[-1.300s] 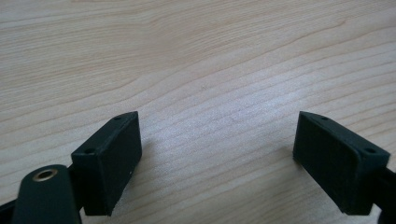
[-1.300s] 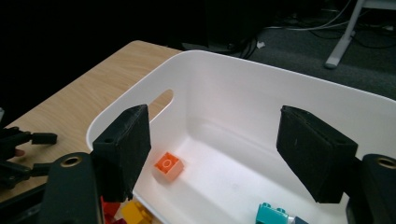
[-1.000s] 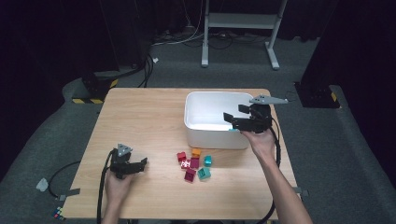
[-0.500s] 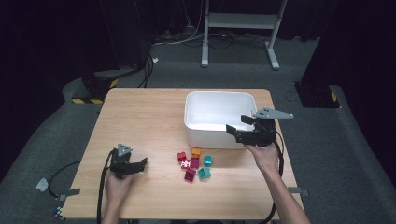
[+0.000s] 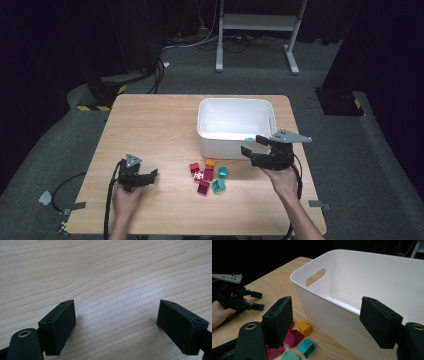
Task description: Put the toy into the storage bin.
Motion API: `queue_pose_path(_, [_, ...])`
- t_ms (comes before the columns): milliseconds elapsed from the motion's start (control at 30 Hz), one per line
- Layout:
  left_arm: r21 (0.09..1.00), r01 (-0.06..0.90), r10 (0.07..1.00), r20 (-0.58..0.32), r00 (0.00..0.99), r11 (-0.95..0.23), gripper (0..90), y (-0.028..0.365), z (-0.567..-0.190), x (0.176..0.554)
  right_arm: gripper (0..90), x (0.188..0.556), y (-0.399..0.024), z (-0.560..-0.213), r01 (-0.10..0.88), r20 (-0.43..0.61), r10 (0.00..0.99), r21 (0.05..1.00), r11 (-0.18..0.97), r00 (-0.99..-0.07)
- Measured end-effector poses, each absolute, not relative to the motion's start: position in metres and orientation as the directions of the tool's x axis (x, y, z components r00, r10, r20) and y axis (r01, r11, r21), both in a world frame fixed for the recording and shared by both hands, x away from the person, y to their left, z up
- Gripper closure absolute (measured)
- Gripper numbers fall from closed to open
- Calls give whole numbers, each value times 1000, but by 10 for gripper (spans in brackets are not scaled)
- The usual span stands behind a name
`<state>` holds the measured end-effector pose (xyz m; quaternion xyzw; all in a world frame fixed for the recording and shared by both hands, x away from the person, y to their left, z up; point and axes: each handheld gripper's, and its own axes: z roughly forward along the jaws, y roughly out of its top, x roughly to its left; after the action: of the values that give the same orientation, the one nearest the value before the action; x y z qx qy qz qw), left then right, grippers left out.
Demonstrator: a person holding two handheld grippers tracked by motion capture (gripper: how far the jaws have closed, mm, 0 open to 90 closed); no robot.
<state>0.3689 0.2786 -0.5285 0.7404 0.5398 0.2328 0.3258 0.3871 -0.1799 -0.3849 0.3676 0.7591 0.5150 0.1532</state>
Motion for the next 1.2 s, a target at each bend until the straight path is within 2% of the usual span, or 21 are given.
queue_pose_path(533, [734, 647, 951, -7, 309, -205, 155, 279, -529, 369, 288, 378, -173, -427, 447, 196, 709, 876, 184, -677])
queue_pose_path(1200, [735, 647, 952, -8, 307, -203, 156, 278, -529, 369, 330, 386, -136, -473, 508, 171, 703, 807, 303, -691])
